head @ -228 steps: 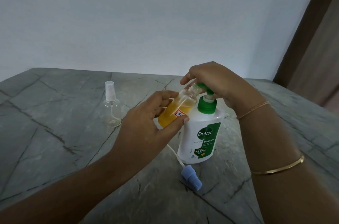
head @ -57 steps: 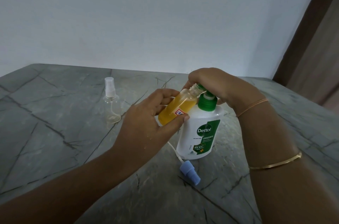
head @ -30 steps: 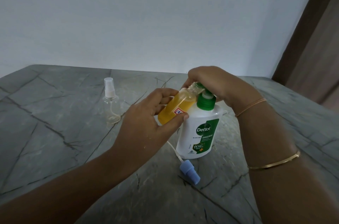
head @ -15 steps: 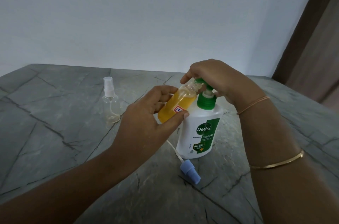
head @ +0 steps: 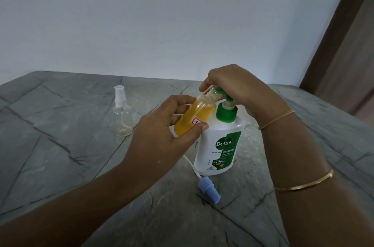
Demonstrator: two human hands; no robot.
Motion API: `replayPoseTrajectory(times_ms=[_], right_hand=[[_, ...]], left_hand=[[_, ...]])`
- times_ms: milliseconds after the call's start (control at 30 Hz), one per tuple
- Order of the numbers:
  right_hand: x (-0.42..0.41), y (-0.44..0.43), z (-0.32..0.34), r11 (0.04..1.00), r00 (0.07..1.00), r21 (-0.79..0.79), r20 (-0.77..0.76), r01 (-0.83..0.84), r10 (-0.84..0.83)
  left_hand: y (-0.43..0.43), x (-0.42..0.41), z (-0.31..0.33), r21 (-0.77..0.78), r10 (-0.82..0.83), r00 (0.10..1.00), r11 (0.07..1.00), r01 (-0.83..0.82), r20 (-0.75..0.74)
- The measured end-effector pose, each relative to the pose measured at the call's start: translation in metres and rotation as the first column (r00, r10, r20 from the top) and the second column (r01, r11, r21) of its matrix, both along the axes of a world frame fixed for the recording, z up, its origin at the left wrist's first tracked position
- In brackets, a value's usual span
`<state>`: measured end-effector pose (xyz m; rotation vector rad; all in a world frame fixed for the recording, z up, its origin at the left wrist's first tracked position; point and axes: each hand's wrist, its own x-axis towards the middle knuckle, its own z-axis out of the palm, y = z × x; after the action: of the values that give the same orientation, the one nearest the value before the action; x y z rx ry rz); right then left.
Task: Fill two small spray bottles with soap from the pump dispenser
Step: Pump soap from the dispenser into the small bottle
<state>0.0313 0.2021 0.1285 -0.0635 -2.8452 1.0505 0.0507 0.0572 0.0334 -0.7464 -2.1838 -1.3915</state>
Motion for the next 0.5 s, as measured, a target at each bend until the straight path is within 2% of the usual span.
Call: replayPoseTrajectory(times_ms=[233,367,500], right_hand=[[0.0010,0.0004,0.0027,0.997,0.999,-0.077,-0.034,0.017,-0.019],[0.0014,0.0022,0.0042,0.992,0.999,-0.115,0.030,0.047,-0.043],[0.0042,-0.0004,-0.0010,1.000,0.994,-0.016,0.107,0.011,-0.009]], left_hand=[[0.0012,0.0007,0.0016,0.002,-0.001,1.000,1.000,0.001,-0.005],[0.0017,0.0002,0.0002,-0.004,-0.003,1.000,1.000,0.003,-0.021],[0.0009,0.0002,-0.0022,-0.019,-0.001,1.000,1.000,0.000,-0.020]])
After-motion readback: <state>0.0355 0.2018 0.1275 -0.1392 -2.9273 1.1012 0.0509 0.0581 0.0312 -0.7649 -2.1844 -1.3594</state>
